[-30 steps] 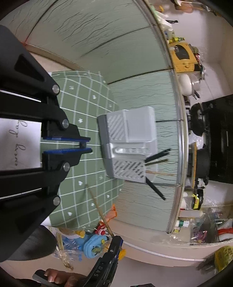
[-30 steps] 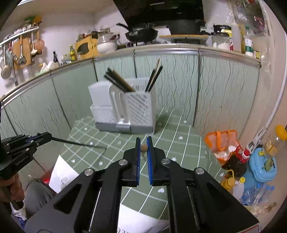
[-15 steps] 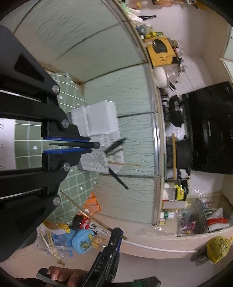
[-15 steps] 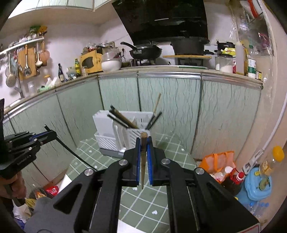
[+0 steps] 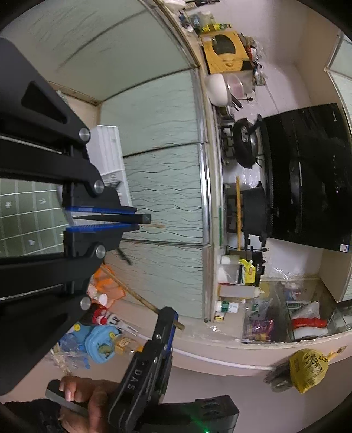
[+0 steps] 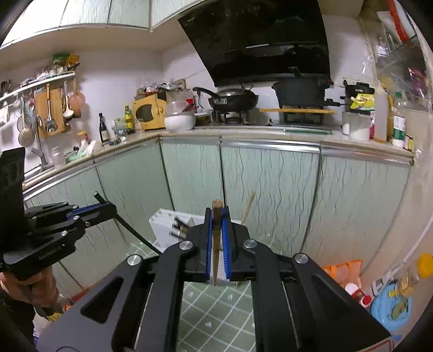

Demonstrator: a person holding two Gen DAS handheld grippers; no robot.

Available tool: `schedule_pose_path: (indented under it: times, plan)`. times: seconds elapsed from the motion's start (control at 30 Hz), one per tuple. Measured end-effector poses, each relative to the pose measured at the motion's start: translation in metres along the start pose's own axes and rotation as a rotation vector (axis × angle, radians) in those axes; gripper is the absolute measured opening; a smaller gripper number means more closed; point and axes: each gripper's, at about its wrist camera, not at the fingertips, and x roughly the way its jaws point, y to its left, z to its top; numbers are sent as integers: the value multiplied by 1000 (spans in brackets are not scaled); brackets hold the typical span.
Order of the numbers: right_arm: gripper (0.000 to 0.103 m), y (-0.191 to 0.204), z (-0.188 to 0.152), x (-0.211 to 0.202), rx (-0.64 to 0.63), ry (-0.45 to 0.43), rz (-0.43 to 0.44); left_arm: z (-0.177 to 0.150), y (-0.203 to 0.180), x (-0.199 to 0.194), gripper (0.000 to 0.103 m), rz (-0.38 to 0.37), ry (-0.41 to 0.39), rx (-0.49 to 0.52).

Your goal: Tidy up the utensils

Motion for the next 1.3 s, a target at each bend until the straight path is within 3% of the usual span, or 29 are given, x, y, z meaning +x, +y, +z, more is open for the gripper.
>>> schedule_pose_path:
  times: [0.27,0.53,0.57,0.6,0.63,0.67,0.73,0.9,1.03,1.3]
  plan:
    - [6,-18,42,38,7,-36,11,42,10,37,8,-30,-27,9]
    - [7,-50,37,92,57,-17,30,43,24,89,8,-47,-12,-15]
    - [20,-54,34,99,65,-10,32,40,25,94,14,-44,-5,-13]
    - [38,-58,30,108,71,9,30,38,26,101,49,-50,13,-10]
    - [75,-62,27,114,76,20,19,36,27,103,73,-45,20,-13]
    - [81,-65,24,116,78,15,5,33,28,103,96,-19,2,-16]
    - [81,-70,17,119,71,13,-17,29,31,99,95,-1,-26,-15]
    - [95,-77,6,113,67,20,-50,21,38,93,99,23,9,-31]
    - [95,-73,-5,103,33,44,-91,11,38,81,99,44,23,-15]
    - [95,-55,-32,68,-8,68,-118,-21,47,50,99,62,54,-78]
